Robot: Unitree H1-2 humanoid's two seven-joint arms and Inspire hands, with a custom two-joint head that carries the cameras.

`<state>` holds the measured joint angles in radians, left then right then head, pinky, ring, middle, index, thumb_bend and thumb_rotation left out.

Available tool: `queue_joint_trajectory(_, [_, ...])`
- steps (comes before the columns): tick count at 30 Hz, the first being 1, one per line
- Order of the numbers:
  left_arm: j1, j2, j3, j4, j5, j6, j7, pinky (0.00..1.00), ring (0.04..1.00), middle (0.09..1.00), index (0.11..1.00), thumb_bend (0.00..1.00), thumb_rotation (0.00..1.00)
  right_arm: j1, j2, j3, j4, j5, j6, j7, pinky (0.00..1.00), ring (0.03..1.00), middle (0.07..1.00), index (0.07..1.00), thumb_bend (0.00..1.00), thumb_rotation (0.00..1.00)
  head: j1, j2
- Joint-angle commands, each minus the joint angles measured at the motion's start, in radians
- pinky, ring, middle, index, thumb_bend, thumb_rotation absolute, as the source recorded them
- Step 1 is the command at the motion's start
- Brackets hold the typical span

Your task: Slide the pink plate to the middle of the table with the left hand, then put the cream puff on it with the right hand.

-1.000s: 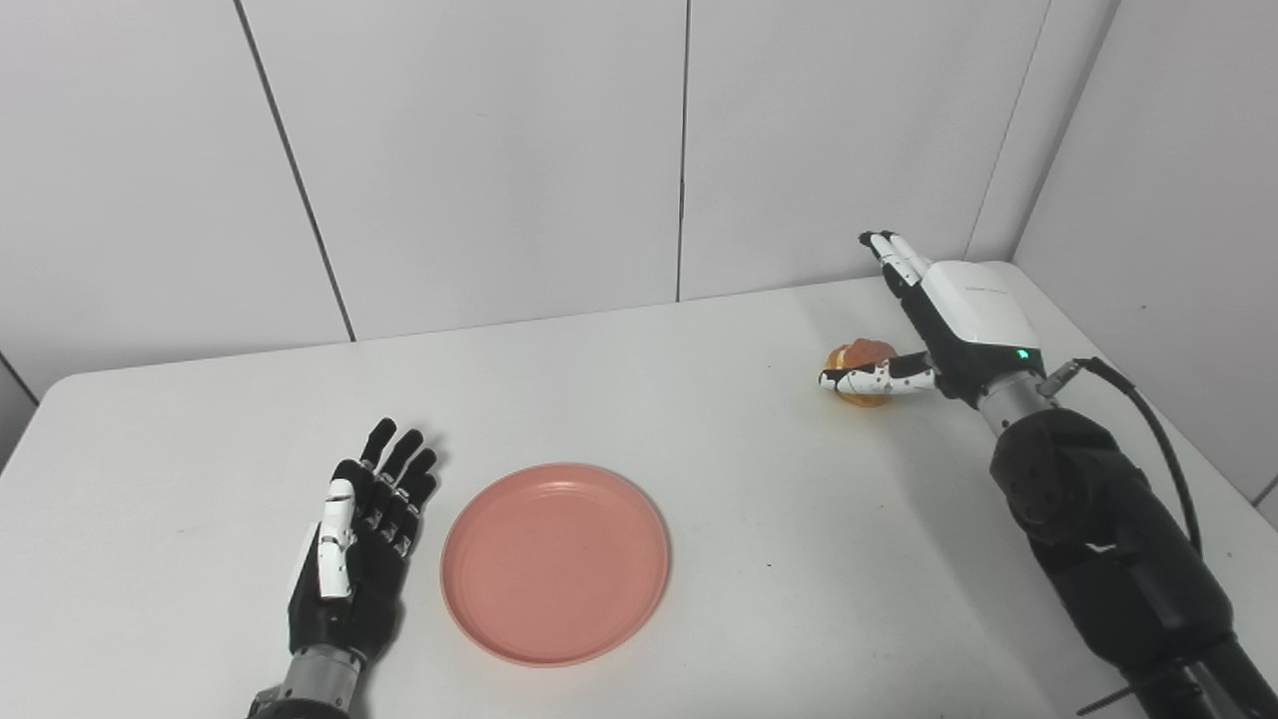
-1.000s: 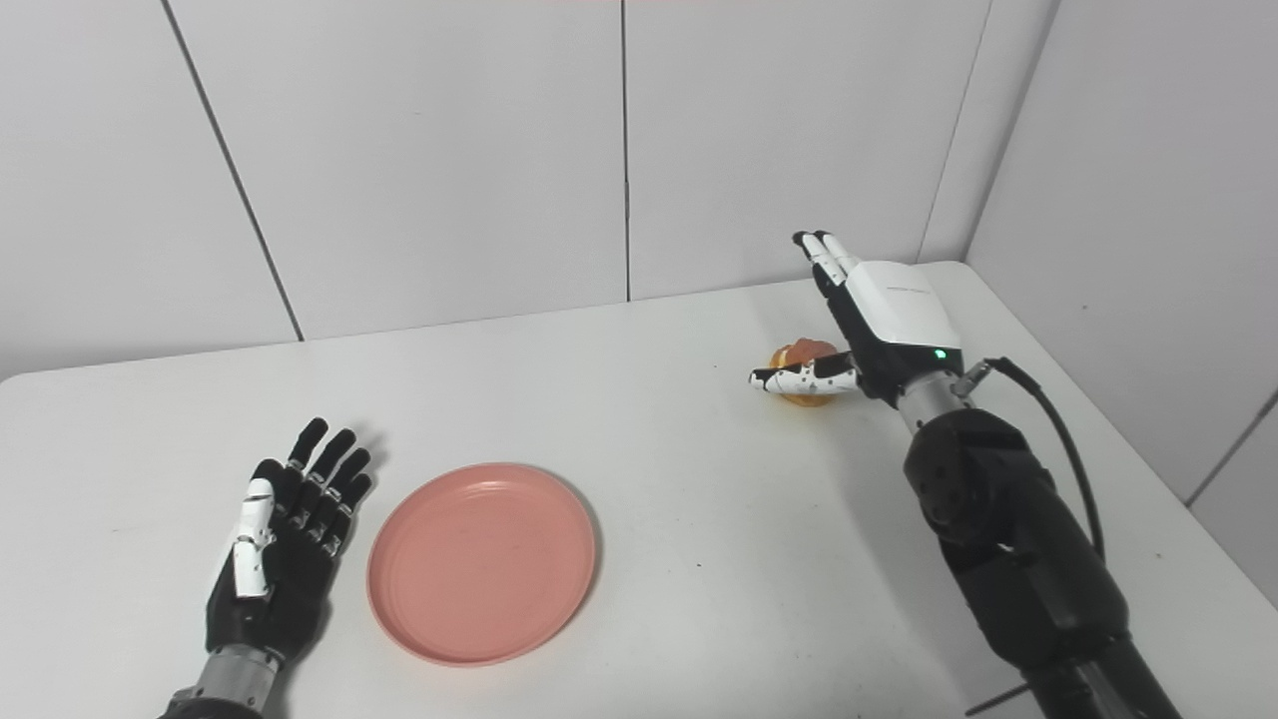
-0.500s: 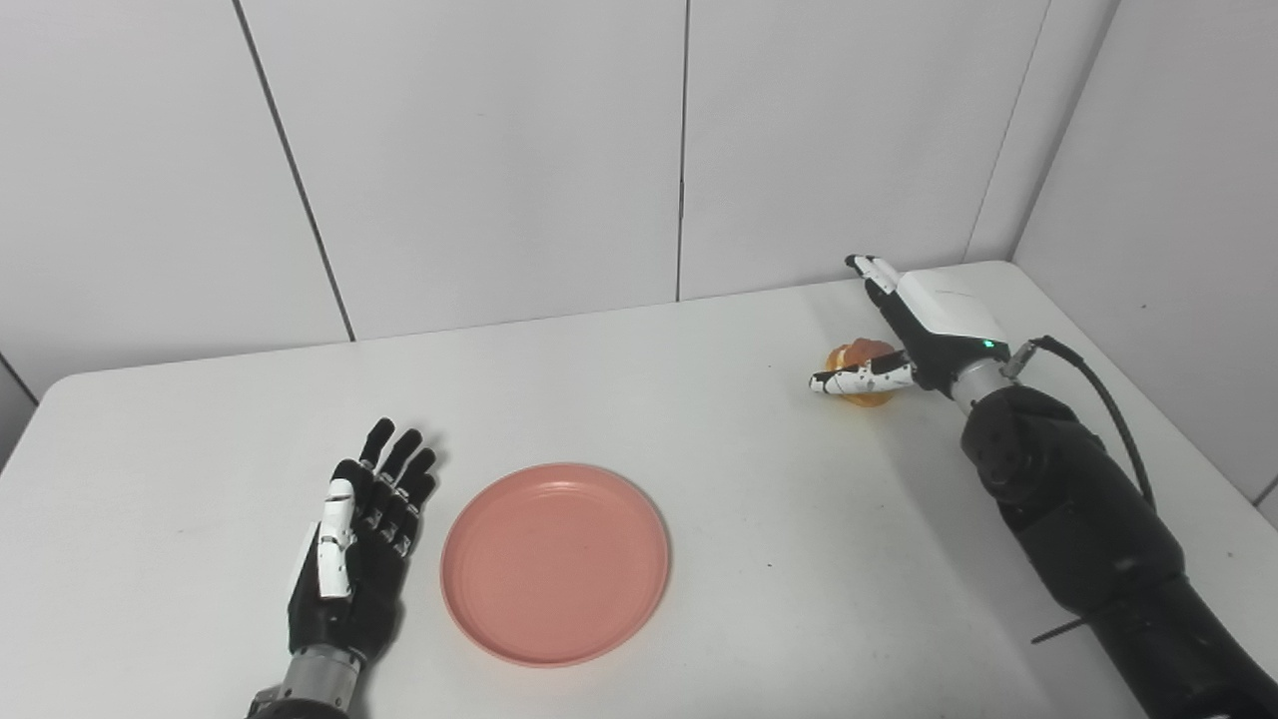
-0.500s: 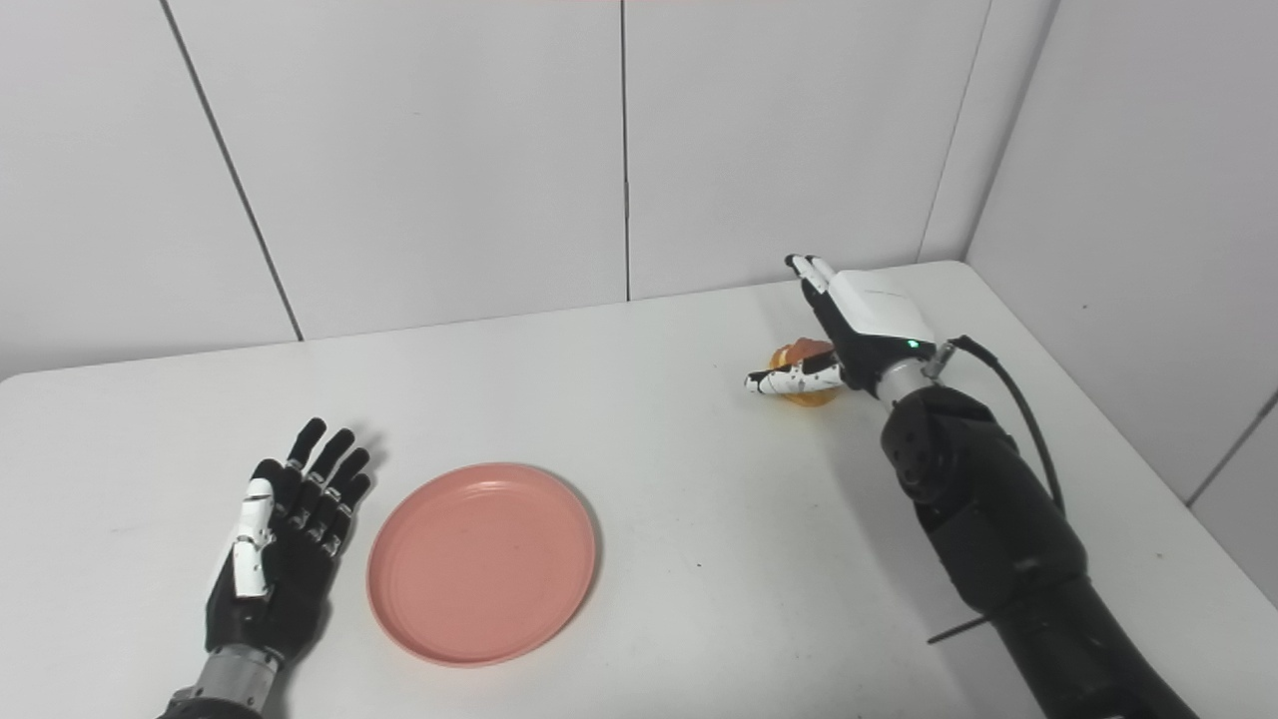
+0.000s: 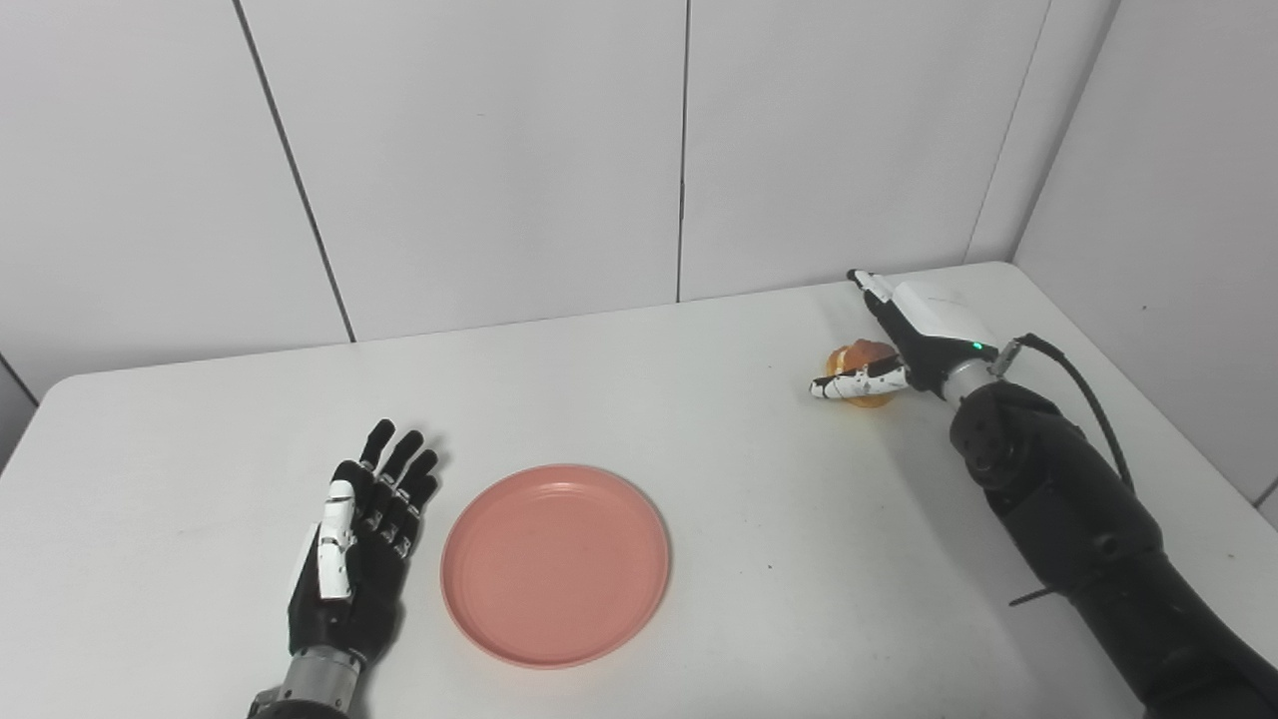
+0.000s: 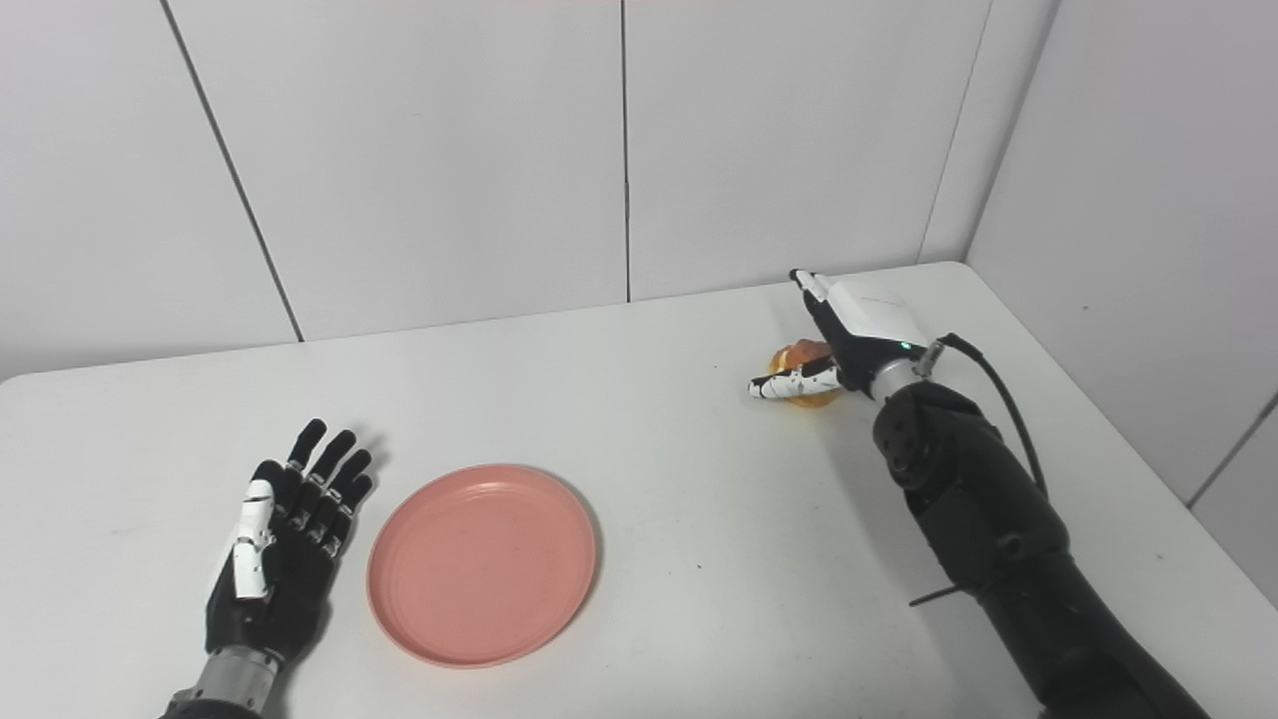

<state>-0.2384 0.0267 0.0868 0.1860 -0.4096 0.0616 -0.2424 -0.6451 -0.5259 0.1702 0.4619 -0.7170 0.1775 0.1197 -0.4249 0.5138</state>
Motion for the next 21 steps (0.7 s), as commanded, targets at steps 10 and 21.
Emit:
queue_joint_trajectory(10, [0.078,0.013,0.004,0.050,0.005,0.082,0.016,0.97,0.927,0.932,0.937,0.34,1.00,-0.056,-0.013,-0.010,0.030,0.058,0.011,-0.020,0.67,0.860,0.944,0.961,0.90,0.47,-0.004,0.011])
queue_joint_trajectory(21, [0.078,0.017,0.004,0.052,0.004,0.081,0.011,0.97,0.927,0.934,0.941,0.34,1.00,-0.073,-0.009,0.007,0.091,0.089,-0.006,-0.030,0.68,0.862,0.946,0.959,0.88,0.47,0.000,0.019])
